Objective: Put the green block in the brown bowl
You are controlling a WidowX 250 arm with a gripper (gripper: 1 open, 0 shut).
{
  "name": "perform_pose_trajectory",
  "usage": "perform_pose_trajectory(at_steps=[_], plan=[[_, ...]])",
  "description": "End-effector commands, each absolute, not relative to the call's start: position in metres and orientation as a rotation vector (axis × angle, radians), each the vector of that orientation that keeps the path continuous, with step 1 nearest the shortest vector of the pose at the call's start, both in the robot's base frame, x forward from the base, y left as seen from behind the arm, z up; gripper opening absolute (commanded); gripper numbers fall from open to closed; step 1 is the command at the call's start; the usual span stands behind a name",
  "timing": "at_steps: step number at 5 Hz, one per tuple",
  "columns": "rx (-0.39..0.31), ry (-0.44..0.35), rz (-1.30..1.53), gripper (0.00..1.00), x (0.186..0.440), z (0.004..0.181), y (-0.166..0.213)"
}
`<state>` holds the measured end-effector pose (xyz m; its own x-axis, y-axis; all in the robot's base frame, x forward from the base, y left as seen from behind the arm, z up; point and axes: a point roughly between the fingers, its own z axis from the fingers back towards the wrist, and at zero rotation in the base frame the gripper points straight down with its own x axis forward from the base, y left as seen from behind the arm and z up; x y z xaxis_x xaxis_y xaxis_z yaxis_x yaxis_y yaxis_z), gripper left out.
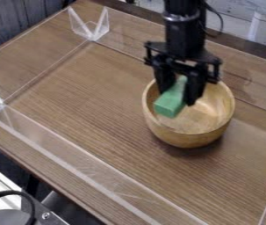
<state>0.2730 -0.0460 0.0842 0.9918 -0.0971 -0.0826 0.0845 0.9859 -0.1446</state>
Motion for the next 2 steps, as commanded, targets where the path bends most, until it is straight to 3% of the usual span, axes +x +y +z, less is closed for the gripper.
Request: perform_pose_trajectory(at_steps=[1, 2], plan=[[-0.141, 0.047, -0.107, 0.00, 0.2878, 0.0882, -0.0606], [-0.133, 0.077, -0.089, 0.00, 0.2866, 0.0855, -0.0624]])
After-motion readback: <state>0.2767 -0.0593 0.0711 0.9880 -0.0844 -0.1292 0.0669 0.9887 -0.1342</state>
